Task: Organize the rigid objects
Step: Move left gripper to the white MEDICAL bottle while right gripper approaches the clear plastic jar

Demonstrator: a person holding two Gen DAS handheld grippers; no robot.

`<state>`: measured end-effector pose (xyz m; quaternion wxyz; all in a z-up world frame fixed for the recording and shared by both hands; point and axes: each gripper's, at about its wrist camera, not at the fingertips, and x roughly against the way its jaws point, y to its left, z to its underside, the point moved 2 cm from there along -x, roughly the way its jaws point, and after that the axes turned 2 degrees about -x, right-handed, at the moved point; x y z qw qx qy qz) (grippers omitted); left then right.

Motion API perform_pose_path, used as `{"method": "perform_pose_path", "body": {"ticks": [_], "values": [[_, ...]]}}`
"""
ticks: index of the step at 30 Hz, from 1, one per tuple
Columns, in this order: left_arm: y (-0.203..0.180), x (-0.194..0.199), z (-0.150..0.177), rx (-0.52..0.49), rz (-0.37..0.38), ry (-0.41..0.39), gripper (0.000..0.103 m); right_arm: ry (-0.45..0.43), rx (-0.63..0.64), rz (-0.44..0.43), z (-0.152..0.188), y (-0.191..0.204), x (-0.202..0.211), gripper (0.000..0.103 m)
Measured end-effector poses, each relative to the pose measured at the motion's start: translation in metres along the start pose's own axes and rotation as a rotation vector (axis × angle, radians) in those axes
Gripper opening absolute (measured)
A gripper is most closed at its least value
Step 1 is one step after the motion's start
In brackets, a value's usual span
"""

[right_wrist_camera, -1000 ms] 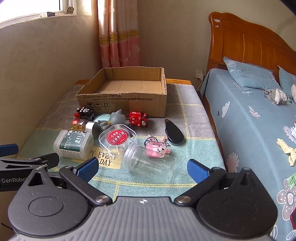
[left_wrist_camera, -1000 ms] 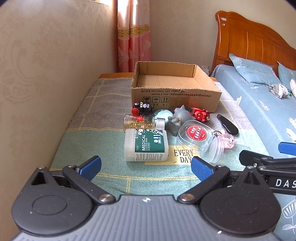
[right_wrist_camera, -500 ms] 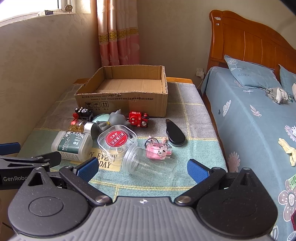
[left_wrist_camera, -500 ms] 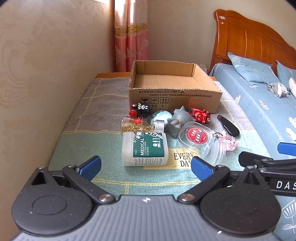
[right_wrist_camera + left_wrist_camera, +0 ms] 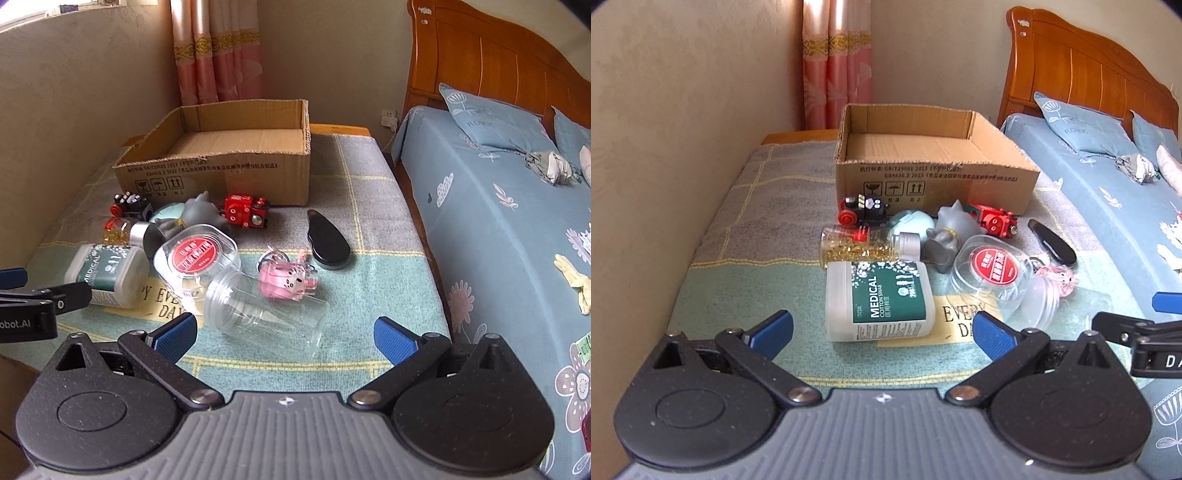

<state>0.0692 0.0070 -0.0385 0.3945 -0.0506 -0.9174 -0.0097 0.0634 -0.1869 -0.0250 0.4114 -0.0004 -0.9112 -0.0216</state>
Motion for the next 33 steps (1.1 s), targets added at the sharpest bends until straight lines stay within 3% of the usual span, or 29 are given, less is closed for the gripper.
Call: {"method": "perform_pose_path", "body": {"ticks": [4,9,16,21,33], "values": [[0.003,-0.018,-0.001,-0.019,-0.004,0.020,0.102,0.045,-0.029,-0.003,0.002,-0.009,-0.017,0.103],[0.005,-0.038,-0.004,-0.035,-0.006,0.042,0.102,0.033,-0.051,-0.042,-0.005,-0.008,-0.025,0.103],[0.007,-0.062,-0.009,-0.055,0.003,0.047,0.102,-0.023,0.092,-0.045,-0.021,0.026,-0.039,0.103],[0.009,-0.072,-0.007,-0.058,0.019,0.069,0.102,0.007,0.169,-0.008,-0.017,0.040,-0.054,0.103],[0.020,-0.079,0.010,-0.076,0.020,0.106,0.102,0.030,0.156,0.078,0.018,-0.004,-0.039,0.103]]}}
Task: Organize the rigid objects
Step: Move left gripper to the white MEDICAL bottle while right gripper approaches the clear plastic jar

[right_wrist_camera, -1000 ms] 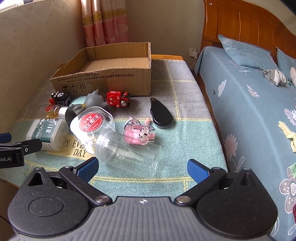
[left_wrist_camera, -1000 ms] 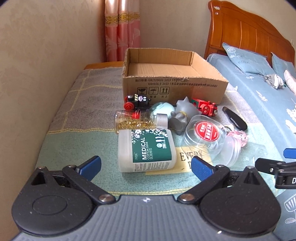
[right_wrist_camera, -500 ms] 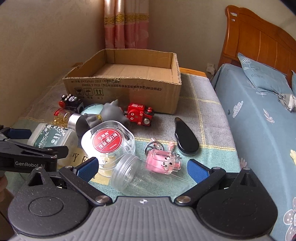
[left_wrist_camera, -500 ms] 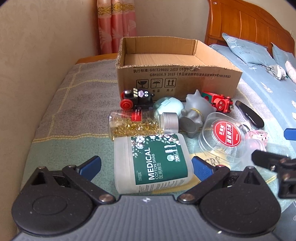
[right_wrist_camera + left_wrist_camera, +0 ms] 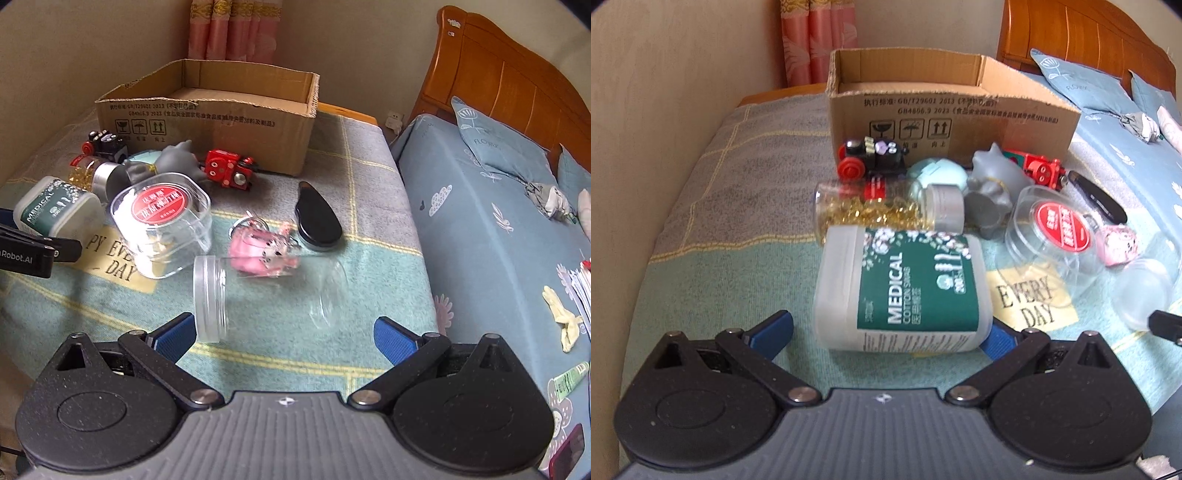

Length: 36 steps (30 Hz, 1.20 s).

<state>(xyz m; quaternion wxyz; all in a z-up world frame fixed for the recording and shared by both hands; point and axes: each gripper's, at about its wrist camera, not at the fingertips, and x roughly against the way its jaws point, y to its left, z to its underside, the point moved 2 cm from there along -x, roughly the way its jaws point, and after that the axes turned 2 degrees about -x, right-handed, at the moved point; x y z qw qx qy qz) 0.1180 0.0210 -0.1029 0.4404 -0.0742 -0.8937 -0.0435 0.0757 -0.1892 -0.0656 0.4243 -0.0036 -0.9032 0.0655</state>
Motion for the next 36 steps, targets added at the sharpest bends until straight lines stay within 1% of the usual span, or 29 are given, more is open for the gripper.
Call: {"method": "perform_pose_path", "body": {"ticks": [4,9,11,14,17,22,26,29,32,36], "values": [[0.002,-0.001,0.004,-0.010,-0.003,-0.035,0.103,-0.001,-0.029,-0.049,0.012,-0.012,-0.004,0.103],[0.004,-0.001,0.005,-0.015,0.006,-0.039,0.103,0.023,-0.031,-0.097,0.022,-0.017,-0.021,0.103],[0.004,0.001,0.009,-0.016,0.008,-0.066,0.103,0.014,-0.054,-0.121,0.023,-0.020,-0.022,0.103],[0.004,0.003,0.018,-0.013,0.003,-0.122,0.103,-0.017,-0.034,-0.132,0.026,-0.019,-0.022,0.103],[0.004,0.004,0.020,-0.014,0.001,-0.147,0.103,-0.050,-0.031,-0.137,0.029,-0.020,-0.022,0.103],[0.003,0.002,0.013,-0.023,0.005,-0.135,0.103,-0.080,-0.034,-0.136,0.029,-0.020,-0.023,0.103],[0.001,0.001,0.011,-0.039,0.002,-0.129,0.102,-0.079,-0.024,-0.145,0.026,-0.020,-0.025,0.103],[0.000,0.005,0.007,-0.041,0.008,-0.147,0.102,-0.067,-0.009,-0.155,0.022,-0.019,-0.025,0.103],[-0.002,0.006,0.002,-0.051,0.008,-0.144,0.102,-0.100,0.012,-0.177,0.015,-0.019,-0.020,0.103],[-0.006,0.004,-0.006,-0.075,0.008,-0.133,0.102,-0.116,0.028,-0.177,0.003,-0.019,-0.020,0.103]]}}
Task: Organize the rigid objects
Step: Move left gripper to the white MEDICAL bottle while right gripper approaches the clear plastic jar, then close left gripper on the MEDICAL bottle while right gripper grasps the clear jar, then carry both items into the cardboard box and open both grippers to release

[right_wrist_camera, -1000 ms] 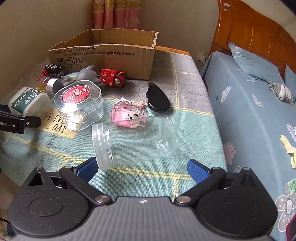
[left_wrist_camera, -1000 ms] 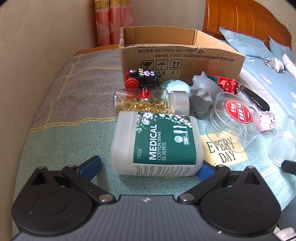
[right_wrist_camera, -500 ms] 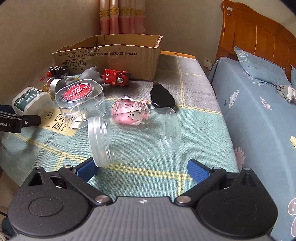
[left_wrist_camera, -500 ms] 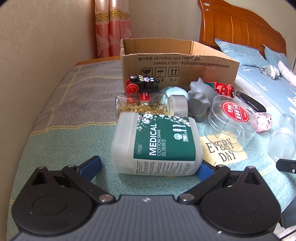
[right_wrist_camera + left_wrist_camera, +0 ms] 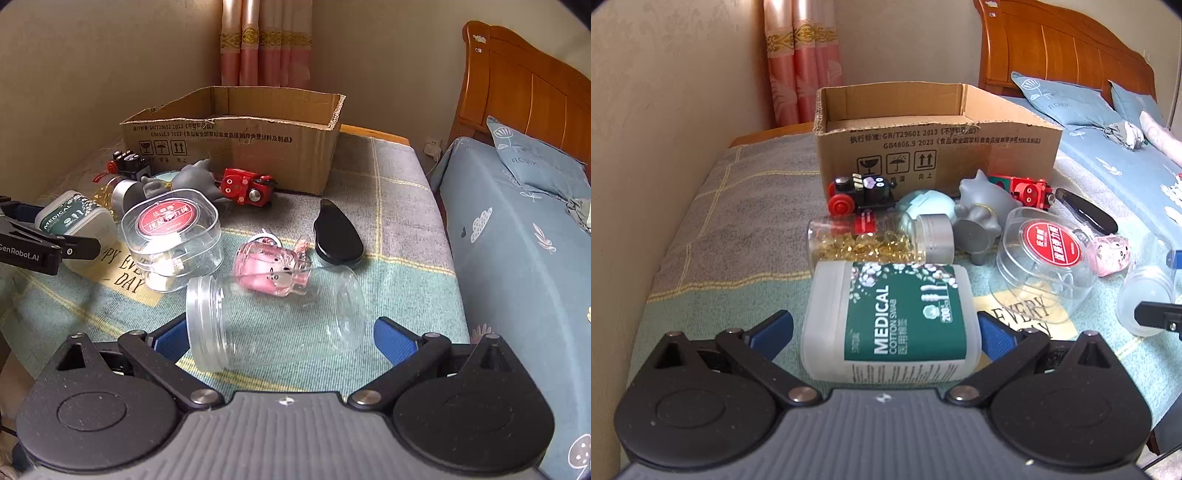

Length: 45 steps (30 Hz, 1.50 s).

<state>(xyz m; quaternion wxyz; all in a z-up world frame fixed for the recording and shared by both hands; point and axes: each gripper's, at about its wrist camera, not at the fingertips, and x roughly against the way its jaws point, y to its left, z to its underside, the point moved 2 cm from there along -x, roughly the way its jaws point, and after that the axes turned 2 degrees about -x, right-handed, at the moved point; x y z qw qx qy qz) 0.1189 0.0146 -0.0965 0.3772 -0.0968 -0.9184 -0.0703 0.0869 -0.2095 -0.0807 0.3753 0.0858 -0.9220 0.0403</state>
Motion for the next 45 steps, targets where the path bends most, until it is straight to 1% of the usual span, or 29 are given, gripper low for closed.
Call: {"method": "perform_pose_path", "body": {"ticks": [4,6,11,13,14,17,18,24,27,31,36,40,45], "values": [[-0.006,-0.004,-0.004,-0.054,0.003,0.030,0.102,0.011,0.022,-0.006,-0.005,0.001,-0.005,0.103],[-0.007,-0.006,-0.006,-0.071,0.000,0.041,0.100,0.013,0.033,-0.013,-0.005,0.002,-0.006,0.103],[-0.009,-0.006,-0.009,-0.099,0.000,0.046,0.100,0.020,0.039,-0.033,-0.008,0.003,-0.005,0.100],[-0.008,-0.006,-0.011,-0.102,-0.001,0.052,0.097,0.026,0.050,-0.031,-0.008,0.005,-0.005,0.096],[-0.008,-0.006,-0.012,-0.103,-0.002,0.054,0.094,0.029,0.062,-0.023,-0.009,0.006,-0.006,0.096],[-0.007,-0.006,-0.013,-0.112,0.009,0.060,0.092,0.033,0.084,-0.027,-0.009,0.006,-0.003,0.095],[-0.007,-0.007,-0.013,-0.117,0.014,0.066,0.085,0.035,0.089,-0.030,-0.009,0.006,-0.003,0.095],[-0.005,-0.006,-0.016,-0.124,0.039,0.084,0.084,0.035,0.127,-0.047,-0.012,0.008,0.003,0.095],[-0.003,0.002,-0.019,-0.118,0.056,0.081,0.084,0.033,0.139,-0.069,-0.018,0.006,0.007,0.095],[-0.003,0.015,-0.025,-0.134,0.058,0.062,0.084,0.020,0.157,-0.094,-0.027,0.004,0.014,0.095],[-0.004,0.034,-0.042,-0.148,0.080,0.028,0.084,-0.014,0.196,-0.098,-0.039,0.005,0.021,0.095],[-0.002,0.044,-0.069,-0.149,0.090,-0.030,0.084,-0.043,0.201,-0.115,-0.054,0.002,0.023,0.095],[-0.001,0.044,-0.115,-0.169,0.083,-0.103,0.084,-0.085,0.206,-0.127,-0.073,0.000,0.026,0.095]]}}
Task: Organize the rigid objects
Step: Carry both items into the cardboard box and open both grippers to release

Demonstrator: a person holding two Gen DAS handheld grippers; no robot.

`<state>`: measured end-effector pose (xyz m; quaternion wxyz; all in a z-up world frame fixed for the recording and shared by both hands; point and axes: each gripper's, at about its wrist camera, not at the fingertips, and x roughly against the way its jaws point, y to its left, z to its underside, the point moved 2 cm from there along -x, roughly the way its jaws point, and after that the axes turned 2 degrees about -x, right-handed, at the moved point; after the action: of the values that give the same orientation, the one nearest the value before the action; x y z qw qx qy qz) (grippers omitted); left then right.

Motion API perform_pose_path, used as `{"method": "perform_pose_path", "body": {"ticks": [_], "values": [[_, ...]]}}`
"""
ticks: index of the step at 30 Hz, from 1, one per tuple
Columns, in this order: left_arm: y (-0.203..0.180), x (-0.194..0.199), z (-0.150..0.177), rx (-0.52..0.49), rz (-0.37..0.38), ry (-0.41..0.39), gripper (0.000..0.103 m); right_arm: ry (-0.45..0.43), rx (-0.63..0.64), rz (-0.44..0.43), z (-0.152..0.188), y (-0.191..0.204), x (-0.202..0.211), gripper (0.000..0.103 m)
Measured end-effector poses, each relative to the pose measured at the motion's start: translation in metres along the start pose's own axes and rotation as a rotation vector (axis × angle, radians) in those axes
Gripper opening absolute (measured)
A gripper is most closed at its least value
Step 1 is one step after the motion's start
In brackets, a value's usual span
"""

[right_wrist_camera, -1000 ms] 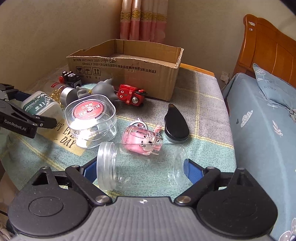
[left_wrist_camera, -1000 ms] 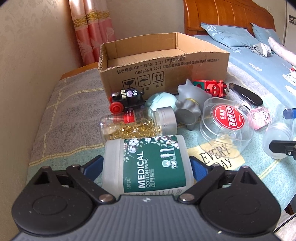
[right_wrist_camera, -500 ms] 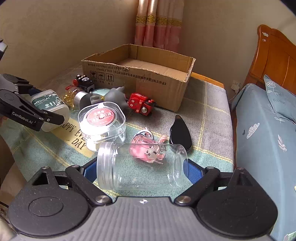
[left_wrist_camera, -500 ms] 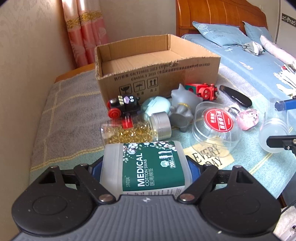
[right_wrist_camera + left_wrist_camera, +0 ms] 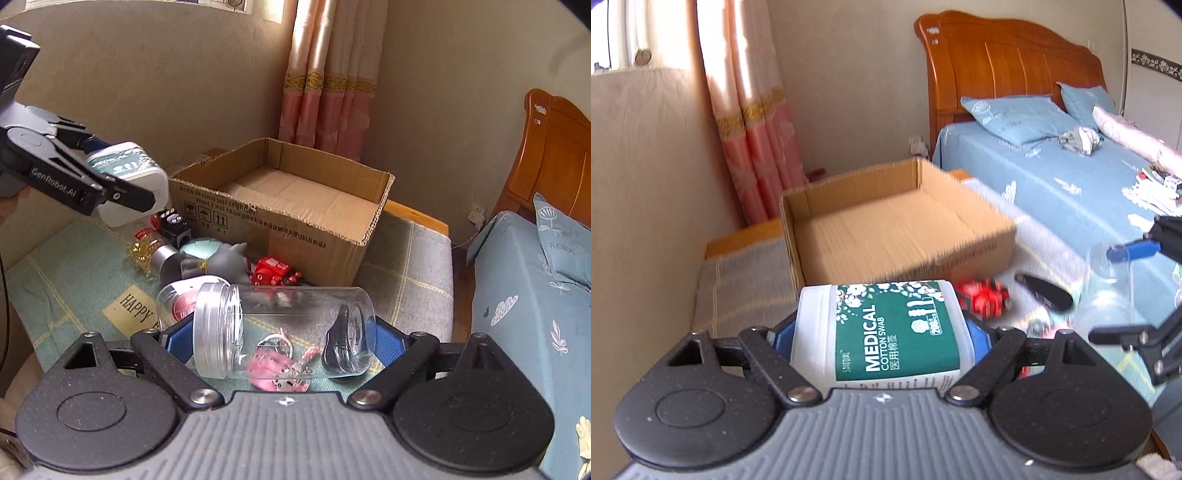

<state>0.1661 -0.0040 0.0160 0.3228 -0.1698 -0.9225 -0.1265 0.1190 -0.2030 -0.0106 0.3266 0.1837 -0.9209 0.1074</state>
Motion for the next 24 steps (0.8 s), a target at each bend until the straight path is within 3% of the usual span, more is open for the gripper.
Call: {"method": "perform_pose_path", "body": {"ticks": [5,11,13,15,20,24], "values": [[0.014,-0.027,-0.042,0.004,-0.034,-0.024,0.084,-0.049,0.022,0.010,-0.020,-0.006,0.002,0.095],[0.024,-0.069,-0.066,0.032,-0.058,0.000,0.084,-0.070,0.015,0.016,-0.039,-0.019,-0.002,0.095],[0.023,-0.081,-0.068,0.031,-0.068,-0.004,0.087,-0.071,0.007,0.021,-0.042,-0.022,-0.004,0.095],[0.023,-0.088,-0.069,0.032,-0.108,-0.002,0.098,-0.069,-0.003,0.019,-0.045,-0.025,-0.007,0.095],[0.025,-0.082,-0.055,0.079,-0.078,0.012,0.098,-0.062,-0.017,0.008,-0.051,-0.028,-0.012,0.095],[0.023,-0.060,-0.039,0.074,-0.102,-0.019,0.100,-0.055,-0.029,0.000,-0.060,-0.030,-0.019,0.095]]}}
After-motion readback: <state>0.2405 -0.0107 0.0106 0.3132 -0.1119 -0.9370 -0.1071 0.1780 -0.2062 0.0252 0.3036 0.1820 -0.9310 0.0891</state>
